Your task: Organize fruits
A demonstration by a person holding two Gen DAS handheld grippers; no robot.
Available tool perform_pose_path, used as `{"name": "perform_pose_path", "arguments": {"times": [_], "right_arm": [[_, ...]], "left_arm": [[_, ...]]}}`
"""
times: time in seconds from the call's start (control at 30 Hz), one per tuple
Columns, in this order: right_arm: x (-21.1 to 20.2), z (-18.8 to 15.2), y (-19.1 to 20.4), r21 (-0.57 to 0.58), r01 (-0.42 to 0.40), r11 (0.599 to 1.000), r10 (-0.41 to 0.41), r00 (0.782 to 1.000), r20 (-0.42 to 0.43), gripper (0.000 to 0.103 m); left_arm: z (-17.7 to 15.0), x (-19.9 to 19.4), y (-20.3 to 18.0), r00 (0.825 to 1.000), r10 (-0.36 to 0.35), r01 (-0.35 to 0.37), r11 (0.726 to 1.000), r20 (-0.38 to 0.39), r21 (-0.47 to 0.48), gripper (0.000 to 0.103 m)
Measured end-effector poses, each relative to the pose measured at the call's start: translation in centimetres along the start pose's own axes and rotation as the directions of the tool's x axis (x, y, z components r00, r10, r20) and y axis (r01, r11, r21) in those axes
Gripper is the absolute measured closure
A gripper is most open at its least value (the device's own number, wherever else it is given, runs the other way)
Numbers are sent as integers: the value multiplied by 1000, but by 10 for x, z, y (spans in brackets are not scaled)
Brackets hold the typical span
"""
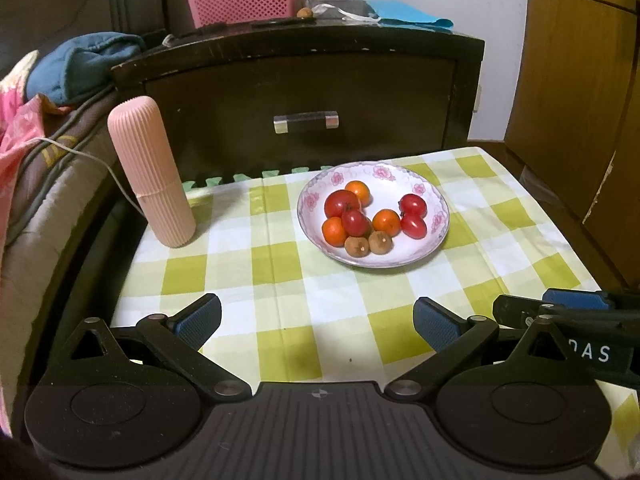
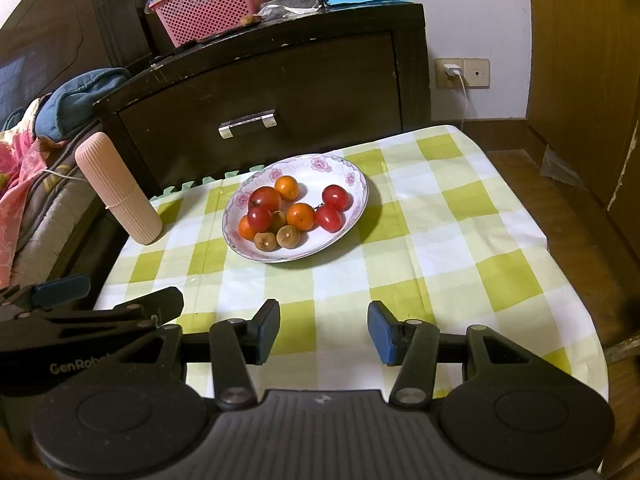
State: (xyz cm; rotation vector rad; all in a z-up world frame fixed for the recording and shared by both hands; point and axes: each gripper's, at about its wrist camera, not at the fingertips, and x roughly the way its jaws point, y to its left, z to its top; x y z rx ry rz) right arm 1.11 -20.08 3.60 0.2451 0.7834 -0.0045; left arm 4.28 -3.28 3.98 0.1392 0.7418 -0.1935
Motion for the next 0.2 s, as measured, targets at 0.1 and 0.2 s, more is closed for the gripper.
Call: {"name": "perform_pose_path", "arguments": {"times": [0.1, 0.2], "right_arm": [[0, -2, 1, -2, 4, 1000, -4, 1000, -6, 57], [0, -5, 2, -9, 7, 1000, -8, 1000, -16, 57]], "left_arm": [[-5, -1, -1, 1000, 0, 0, 1000, -11, 4, 0], [-9, -1, 0, 1000, 5, -4, 1000, -24, 8, 0]]}}
